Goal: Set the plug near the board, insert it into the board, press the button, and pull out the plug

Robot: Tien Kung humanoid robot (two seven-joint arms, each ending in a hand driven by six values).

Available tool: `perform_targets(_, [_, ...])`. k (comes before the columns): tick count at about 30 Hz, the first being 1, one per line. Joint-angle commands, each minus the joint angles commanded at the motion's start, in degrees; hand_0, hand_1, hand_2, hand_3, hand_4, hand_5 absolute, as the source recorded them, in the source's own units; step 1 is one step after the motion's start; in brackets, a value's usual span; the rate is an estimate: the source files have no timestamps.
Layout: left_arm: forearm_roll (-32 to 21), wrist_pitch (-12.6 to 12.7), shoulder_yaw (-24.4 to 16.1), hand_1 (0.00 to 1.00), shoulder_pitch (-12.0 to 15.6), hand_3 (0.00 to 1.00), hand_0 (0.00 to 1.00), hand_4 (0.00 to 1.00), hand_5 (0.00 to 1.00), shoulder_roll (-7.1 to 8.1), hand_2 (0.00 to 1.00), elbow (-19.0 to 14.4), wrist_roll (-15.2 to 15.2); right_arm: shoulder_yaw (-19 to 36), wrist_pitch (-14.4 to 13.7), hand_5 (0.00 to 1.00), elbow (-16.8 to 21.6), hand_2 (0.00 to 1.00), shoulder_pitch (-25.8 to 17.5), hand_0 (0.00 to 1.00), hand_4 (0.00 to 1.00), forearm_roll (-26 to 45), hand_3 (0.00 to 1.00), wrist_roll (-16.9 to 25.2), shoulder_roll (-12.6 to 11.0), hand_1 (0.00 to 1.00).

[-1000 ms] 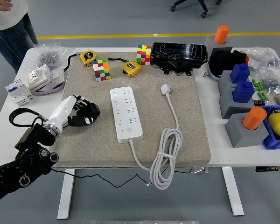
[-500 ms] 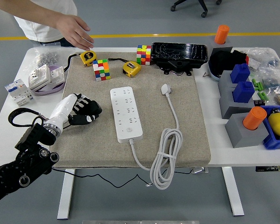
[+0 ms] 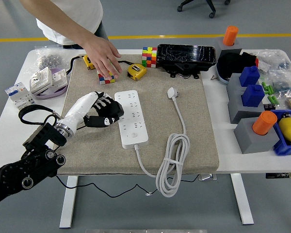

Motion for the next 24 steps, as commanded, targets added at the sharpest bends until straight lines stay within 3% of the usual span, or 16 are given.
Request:
perform_targets(8, [-0.1, -0.4, 3.4, 0.376, -3.0, 0.530, 0.359, 0.628, 0.002, -0.72, 0.430, 1.9, 0.2, -0.1, 0.0, 0.532, 0.1, 0.696, 0.2, 0.680, 0.936, 0.1, 0.599, 0.0, 0.0, 0.687])
perform_targets(24, [0.1, -0.1, 5.2, 0.385, -3.7, 0.535, 0.366, 0.632, 0.002, -0.78, 0.436, 3.6, 1.2, -0.3, 0.0, 0.532, 0.0, 0.696, 0.1, 0.681, 0.936, 0.1, 0.598, 0.0, 0.0, 0.687])
